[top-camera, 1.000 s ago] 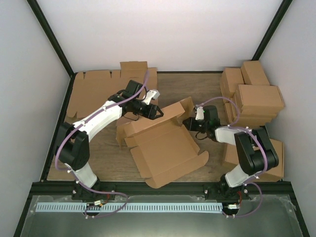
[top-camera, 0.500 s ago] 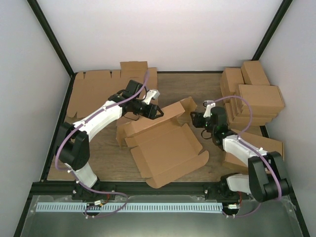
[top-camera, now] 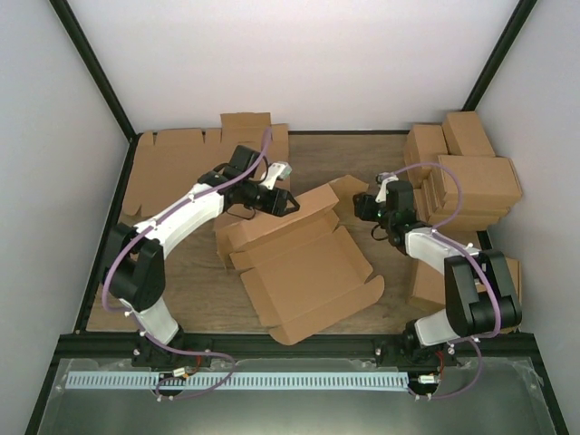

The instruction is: Fold the paper box

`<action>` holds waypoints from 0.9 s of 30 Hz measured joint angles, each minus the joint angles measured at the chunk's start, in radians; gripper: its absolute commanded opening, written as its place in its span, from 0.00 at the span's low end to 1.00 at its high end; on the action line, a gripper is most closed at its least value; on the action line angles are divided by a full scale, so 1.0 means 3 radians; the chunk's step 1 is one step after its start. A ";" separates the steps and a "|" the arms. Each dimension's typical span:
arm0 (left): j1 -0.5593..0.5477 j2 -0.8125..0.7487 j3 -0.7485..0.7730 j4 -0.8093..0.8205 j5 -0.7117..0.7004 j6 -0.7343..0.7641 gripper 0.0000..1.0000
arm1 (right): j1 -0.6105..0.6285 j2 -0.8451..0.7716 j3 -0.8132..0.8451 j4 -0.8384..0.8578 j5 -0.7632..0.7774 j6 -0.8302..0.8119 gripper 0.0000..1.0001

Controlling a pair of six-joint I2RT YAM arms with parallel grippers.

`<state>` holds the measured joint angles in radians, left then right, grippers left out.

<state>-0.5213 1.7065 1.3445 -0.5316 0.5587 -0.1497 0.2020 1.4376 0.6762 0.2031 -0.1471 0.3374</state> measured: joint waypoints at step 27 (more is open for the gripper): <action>0.0015 0.0024 0.0020 0.0022 0.0023 -0.0011 0.51 | -0.0210 -0.0900 -0.0913 0.1082 -0.0070 0.0306 0.86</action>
<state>-0.5167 1.7138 1.3506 -0.5251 0.5655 -0.1532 0.1390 1.1675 0.4023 0.5278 -0.1680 0.4294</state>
